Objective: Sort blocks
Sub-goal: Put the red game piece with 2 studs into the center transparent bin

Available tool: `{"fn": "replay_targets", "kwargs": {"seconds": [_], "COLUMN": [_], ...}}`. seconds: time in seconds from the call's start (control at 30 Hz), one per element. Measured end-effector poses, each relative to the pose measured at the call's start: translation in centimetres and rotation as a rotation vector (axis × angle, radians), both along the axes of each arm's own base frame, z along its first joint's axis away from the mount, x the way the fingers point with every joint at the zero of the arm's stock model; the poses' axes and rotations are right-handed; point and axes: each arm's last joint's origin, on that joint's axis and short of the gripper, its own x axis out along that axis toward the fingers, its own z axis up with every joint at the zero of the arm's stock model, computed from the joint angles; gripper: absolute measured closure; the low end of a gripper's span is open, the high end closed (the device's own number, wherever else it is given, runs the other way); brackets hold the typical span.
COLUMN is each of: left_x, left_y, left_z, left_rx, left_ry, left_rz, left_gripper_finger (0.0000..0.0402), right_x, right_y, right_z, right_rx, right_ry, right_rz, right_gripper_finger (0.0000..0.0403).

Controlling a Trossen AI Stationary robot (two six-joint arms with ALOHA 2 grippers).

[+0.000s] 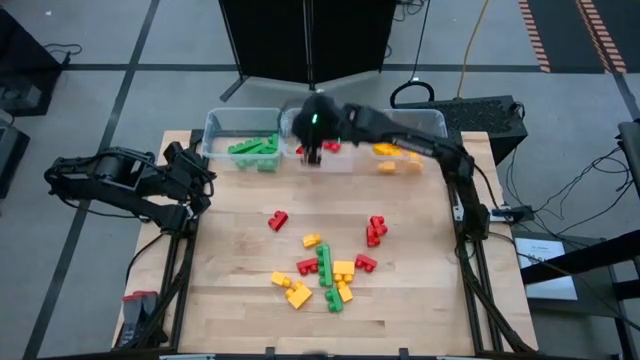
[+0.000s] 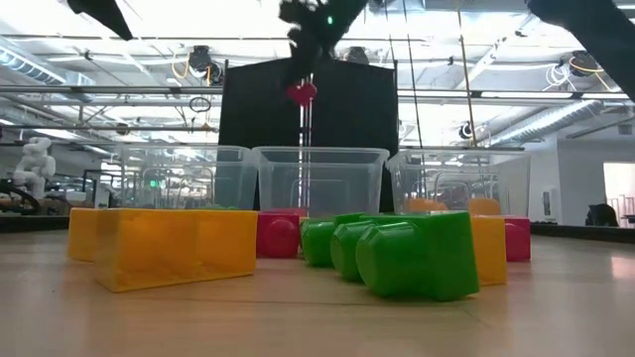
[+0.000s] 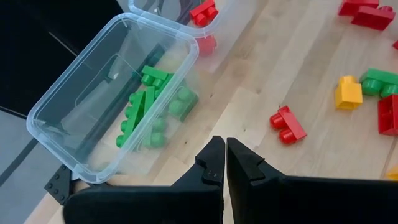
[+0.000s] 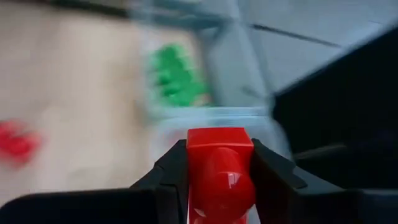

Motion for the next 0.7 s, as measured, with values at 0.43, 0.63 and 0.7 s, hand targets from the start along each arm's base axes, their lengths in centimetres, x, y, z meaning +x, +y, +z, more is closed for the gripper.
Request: {"fn": "replay_targets", "kwargs": {"seconds": [0.43,0.63,0.7], "left_x": [0.0,0.0,0.0], "left_y": [0.0,0.0,0.0], "left_z": [0.0,0.0,0.0], "left_rx": [-0.012,-0.012,-0.012], "left_ry": [-0.011,-0.010,-0.010], "left_rz": [0.020,0.021,0.020], "left_gripper_finger": [0.0402,0.0402,0.0402], "right_x": [-1.9,-1.4,-1.3], "right_y": [-9.6,-9.8,-9.8], "right_z": [-5.3,-7.6,-8.0], "right_rx": [0.163,0.188,0.193], "right_ry": [0.094,0.180,0.192], "right_rz": [-0.163,-0.145,-0.144], "right_gripper_finger": [0.0294,0.0293,0.0261]}}
